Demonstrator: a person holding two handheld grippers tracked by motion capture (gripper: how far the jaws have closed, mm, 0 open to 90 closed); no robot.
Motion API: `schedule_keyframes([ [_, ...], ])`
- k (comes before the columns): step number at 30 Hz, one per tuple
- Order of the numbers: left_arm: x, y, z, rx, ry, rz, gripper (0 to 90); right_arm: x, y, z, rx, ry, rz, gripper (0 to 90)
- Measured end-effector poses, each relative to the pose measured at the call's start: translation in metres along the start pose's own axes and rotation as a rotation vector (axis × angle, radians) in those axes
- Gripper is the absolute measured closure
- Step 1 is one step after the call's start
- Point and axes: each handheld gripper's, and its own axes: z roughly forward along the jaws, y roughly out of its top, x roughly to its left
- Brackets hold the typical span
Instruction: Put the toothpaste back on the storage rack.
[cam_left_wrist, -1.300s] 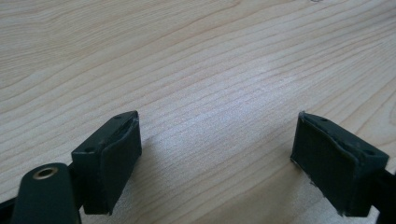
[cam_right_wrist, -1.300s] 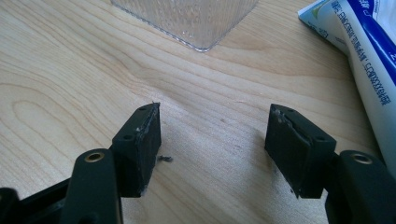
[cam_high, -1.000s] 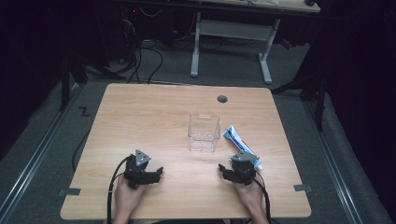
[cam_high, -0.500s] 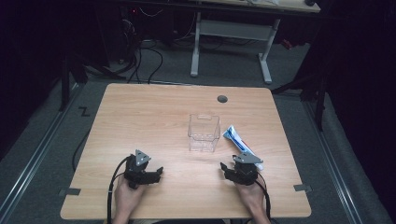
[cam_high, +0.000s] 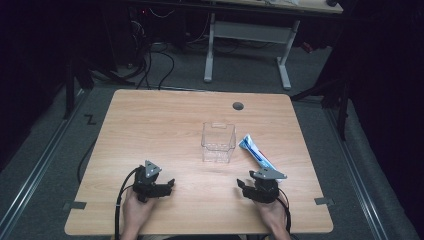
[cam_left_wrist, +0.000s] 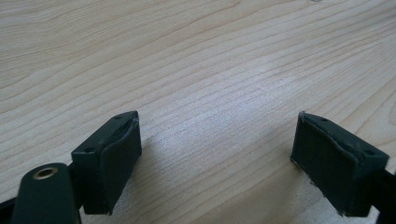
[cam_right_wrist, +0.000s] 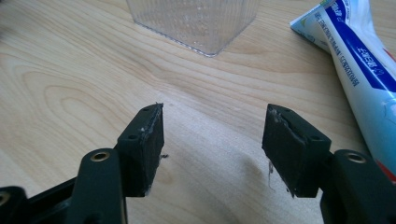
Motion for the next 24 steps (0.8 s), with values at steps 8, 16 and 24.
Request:
schedule_keyframes([
  [8,0.000,0.000,0.000,0.000,0.000,0.000,15.9,-0.007,-0.004,-0.010,-0.016,0.013,0.051,35.5],
  [16,0.000,0.000,0.000,0.000,0.000,0.000,15.9,-0.016,-0.010,-0.019,-0.029,0.021,0.064,34.4],
  [24,0.000,0.000,0.000,0.000,0.000,0.000,15.9,-0.024,-0.009,-0.028,-0.017,0.043,0.076,34.5],
])
